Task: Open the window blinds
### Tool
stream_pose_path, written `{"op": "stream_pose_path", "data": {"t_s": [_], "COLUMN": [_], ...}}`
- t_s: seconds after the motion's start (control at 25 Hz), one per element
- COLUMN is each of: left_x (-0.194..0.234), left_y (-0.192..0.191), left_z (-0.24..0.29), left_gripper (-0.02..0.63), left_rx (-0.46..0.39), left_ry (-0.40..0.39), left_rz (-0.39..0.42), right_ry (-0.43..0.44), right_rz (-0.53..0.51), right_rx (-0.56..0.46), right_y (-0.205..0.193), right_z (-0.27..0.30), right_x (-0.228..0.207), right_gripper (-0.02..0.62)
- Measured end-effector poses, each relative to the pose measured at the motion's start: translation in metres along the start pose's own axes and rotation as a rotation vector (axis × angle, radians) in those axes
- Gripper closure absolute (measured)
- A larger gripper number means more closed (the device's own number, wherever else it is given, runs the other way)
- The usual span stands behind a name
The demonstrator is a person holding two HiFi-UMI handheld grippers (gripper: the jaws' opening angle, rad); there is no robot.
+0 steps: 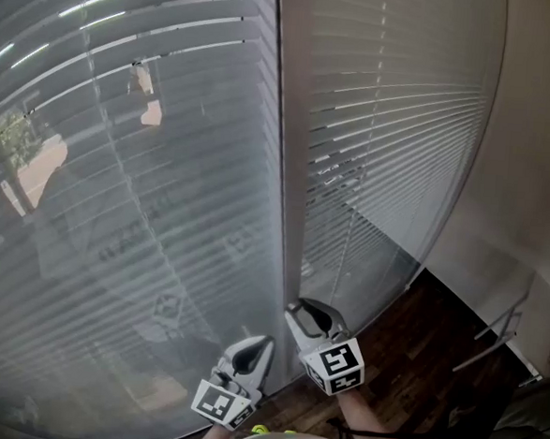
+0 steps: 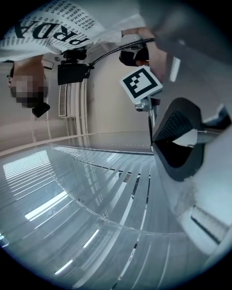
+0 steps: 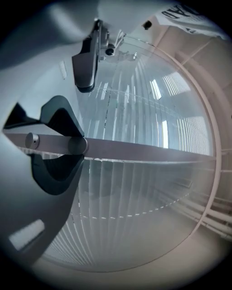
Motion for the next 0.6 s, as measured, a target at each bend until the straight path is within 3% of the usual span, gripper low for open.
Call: {"op": "stream_pose_path", "data": {"t_s": [0.28, 0.6], "left_x": [-0.0004, -0.0016], "left_y": [0.0029, 0.0074], "left_z": [-0.0016, -0.0016], "left_gripper": [0.615, 0.615], "left_rx": [-0.001, -0.014], "left_ry": [-0.002, -0.002], "left_rz": [0.005, 0.000], "right_ry": [-0.003, -0.008], "right_rz": [0.205, 0.183], "right_rx": [-0.023, -0.015], "right_y": [0.0001, -0.0004], "right_z": [0.0004, 0.0002], "right_x": [-0.0025, -0.0024], "right_gripper": [0.465, 0.463]}}
Point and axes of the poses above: the fingertips, and each gripper's own axes: z forward along the fingers, x to its left, y out of its top, the point moved 2 cm from there along -z, backward along the fingers, and after that the axes turned 6 degrees about -x, right-handed, at the moved point
